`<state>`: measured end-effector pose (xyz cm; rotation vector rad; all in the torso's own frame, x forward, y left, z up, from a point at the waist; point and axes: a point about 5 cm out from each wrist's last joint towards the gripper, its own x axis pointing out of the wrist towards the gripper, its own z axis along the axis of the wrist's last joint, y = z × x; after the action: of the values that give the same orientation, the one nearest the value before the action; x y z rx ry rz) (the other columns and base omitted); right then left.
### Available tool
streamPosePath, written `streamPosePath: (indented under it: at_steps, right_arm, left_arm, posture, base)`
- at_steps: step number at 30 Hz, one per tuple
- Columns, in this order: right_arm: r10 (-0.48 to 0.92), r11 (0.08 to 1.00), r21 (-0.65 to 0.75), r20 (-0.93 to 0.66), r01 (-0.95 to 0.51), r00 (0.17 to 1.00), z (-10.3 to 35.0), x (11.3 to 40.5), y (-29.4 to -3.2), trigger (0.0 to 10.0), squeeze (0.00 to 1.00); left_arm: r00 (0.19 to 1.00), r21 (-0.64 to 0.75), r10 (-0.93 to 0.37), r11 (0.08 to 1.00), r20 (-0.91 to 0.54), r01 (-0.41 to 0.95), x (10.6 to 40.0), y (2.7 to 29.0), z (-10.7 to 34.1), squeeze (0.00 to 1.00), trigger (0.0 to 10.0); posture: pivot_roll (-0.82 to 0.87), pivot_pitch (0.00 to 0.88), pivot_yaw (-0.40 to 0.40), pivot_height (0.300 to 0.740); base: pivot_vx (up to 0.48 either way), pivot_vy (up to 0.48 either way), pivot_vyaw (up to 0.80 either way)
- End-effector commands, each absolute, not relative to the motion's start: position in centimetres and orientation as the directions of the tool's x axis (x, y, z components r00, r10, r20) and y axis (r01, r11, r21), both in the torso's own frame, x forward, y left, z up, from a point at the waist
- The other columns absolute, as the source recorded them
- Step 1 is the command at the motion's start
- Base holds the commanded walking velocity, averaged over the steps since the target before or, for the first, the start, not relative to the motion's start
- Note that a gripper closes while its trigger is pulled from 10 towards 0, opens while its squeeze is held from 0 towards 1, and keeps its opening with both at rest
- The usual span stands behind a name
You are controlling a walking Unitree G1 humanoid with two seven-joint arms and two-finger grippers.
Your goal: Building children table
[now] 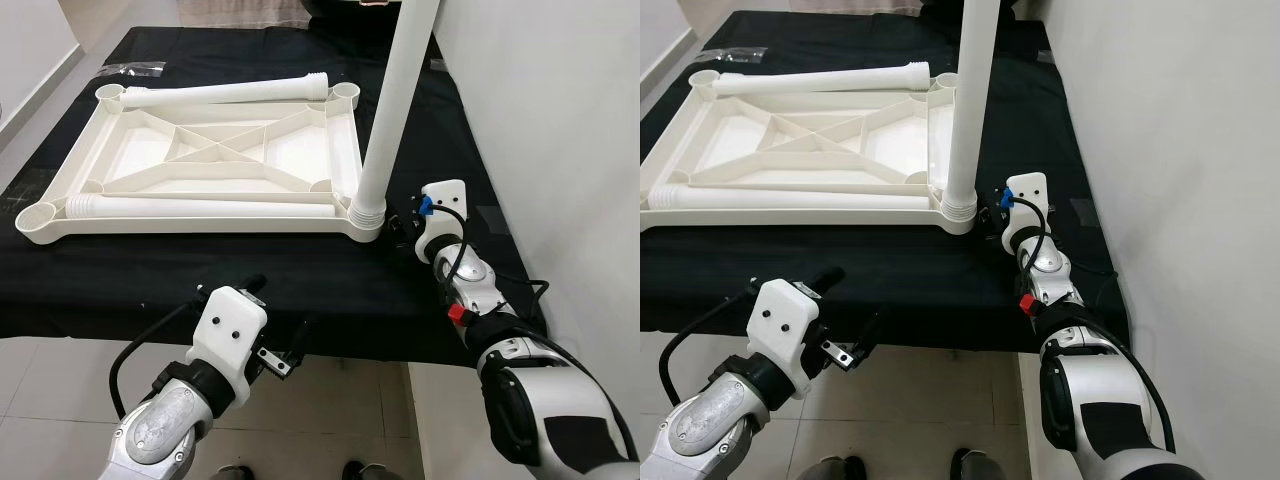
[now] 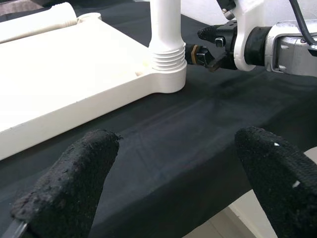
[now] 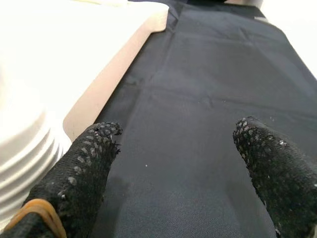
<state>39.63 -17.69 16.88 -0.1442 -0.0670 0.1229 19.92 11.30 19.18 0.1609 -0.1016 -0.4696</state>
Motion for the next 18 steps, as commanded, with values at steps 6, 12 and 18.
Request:
streamPosePath:
  at_steps: [6,12,18]
  right_arm:
    - [0.209,0.970,-0.162,0.157,-0.184,0.965,18.6,39.7,-16.9,10.0,0.00]
    - [0.239,0.960,-0.200,0.210,-0.198,0.948,19.4,39.5,-16.5,10.0,0.00]
    - [0.045,0.954,-0.299,0.147,0.001,0.988,19.2,40.1,-17.9,10.0,0.00]
  left_arm:
    - [0.888,0.191,-0.460,0.873,0.021,0.448,20.2,11.6,18.5,0.00,10.0]
    - [0.892,0.197,-0.452,0.877,0.027,0.438,20.5,11.9,18.6,0.00,10.0]
    - [0.891,0.200,-0.453,0.876,0.028,0.439,20.6,12.0,18.6,0.00,10.0]
  posture:
    - [0.18,0.234,-0.030,0.740]
    - [0.18,0.233,-0.032,0.740]
    - [0.18,0.224,-0.035,0.740]
  base:
    - [0.000,0.000,0.00]
    - [0.000,0.000,0.00]
    - [0.000,0.000,0.00]
